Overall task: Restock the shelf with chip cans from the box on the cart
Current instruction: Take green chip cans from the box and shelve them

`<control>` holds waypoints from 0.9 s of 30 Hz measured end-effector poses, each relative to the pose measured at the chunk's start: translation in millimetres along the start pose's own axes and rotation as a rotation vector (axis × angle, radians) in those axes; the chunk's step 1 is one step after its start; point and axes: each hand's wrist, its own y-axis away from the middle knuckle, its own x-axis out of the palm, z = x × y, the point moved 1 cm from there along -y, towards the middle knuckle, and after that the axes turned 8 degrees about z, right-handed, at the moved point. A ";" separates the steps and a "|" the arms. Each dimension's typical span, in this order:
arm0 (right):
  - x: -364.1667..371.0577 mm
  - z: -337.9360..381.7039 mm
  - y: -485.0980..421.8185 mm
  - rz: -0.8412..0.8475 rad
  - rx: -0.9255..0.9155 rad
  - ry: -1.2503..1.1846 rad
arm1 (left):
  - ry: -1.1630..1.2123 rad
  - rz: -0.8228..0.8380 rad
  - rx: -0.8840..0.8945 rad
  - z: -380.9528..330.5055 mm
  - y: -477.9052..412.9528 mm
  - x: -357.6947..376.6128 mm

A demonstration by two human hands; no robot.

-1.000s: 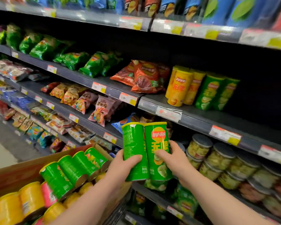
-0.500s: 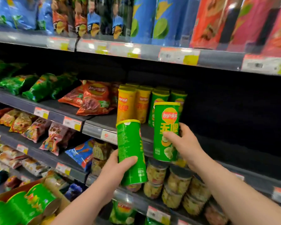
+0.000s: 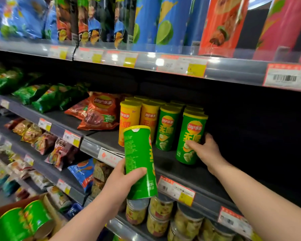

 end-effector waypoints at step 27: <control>14.9 -7.8 -16.3 -0.240 0.155 0.278 | -0.068 0.248 0.091 -37.6 -79.1 -20.5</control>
